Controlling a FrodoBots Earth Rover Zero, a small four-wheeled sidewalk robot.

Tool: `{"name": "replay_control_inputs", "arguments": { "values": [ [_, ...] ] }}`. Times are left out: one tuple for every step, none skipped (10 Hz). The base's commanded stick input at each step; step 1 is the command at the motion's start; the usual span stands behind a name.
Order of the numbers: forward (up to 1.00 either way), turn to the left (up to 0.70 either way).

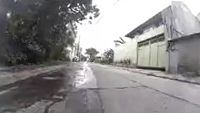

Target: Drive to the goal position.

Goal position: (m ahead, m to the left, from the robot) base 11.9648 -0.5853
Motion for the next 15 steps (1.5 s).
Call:
{"name": "replay_control_inputs", "arguments": {
  "values": [
    [1.00, -0.07],
    [1.00, -0.28],
    [1.00, -0.39],
    [1.00, -0.22],
    [1.00, -0.06],
    [1.00, 0.00],
    [1.00, 0.00],
    [1.00, 0.00],
    [1.00, 0.00],
    [1.00, 0.00],
    [1.00, 0.00],
    [1.00, 0.00],
    [1.00, 0.00],
    [1.00, 0.00],
    [1.00, 0.00]
  ]
}}
